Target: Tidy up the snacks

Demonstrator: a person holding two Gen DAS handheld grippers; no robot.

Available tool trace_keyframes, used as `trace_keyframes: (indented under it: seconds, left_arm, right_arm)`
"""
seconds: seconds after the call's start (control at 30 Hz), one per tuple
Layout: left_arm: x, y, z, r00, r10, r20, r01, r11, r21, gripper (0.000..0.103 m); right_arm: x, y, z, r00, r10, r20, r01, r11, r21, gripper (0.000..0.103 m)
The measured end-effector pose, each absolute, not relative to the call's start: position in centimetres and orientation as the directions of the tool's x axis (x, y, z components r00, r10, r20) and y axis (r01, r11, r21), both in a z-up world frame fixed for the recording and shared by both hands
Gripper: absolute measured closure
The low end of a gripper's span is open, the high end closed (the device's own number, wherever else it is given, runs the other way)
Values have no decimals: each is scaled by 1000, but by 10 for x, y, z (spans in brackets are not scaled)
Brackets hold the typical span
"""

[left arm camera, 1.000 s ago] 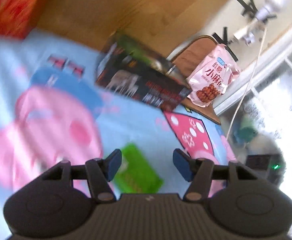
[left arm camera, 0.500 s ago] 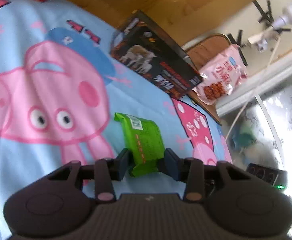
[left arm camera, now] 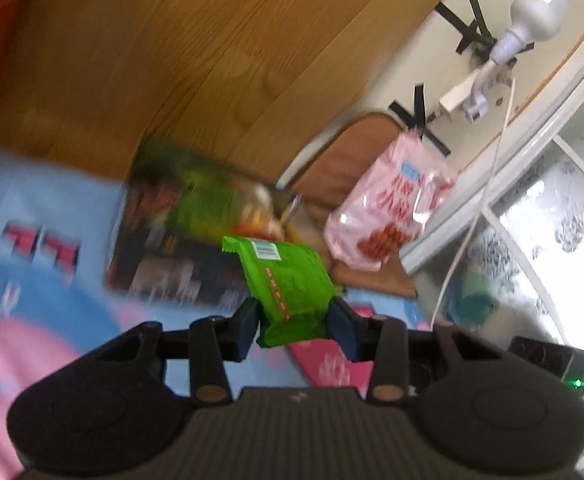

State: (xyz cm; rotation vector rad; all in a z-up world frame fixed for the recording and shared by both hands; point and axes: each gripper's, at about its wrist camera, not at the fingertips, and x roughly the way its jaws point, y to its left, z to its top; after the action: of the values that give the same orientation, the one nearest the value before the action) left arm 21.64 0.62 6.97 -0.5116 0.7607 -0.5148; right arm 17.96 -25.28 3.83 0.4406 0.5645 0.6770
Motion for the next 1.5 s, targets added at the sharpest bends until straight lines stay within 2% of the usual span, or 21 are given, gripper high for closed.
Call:
trace_keyframes:
  seconds: [0.27,0.37,0.43,0.53,0.67,1.0,1.2,1.37,1.47,1.5]
  left_arm:
    - [280,-16,56,635,-526,-567,215,824,-524,64]
    - [297,-20,50,649,-465,-602,172,861,-480,61]
    - [303,-24,53,670,-419,-613,156,887,-435,50]
    - [302,-24,59,688,-396,-608,141,895,-423,48]
    - [278,-28,68,713,-356,-604,155,920,-360,46]
    - [190,-48,66,750,-227,-621,135,972,-193,44]
    - [140,-57,54,760,-133,-637,104,991,-83,42]
    - [110,-56,47,753,-123,-646,92,992,-81,42]
    - [93,-55,43,752,-115,-649,87,993,-75,37]
    - [88,-54,41,751,-113,-650,87,994,-72,32]
  right_arm:
    - [245,-262,22,684,642,-346,-414,733,540,82]
    - [260,-259,20,679,642,-356,-426,740,521,84]
    - [272,-249,25,675,615,-408,-419,775,474,83]
    - [286,-241,33,722,529,-446,-370,840,396,71]
    - [275,-257,36,732,547,-406,-353,815,461,70]
    - [179,-281,35,783,515,-349,-314,811,493,68]
    - [142,-278,20,756,517,-402,-282,811,512,68]
    - [116,-272,14,732,520,-441,-278,818,503,68]
    - [102,-270,8,717,525,-458,-270,816,512,67]
    - [98,-269,7,713,527,-463,-268,814,515,67]
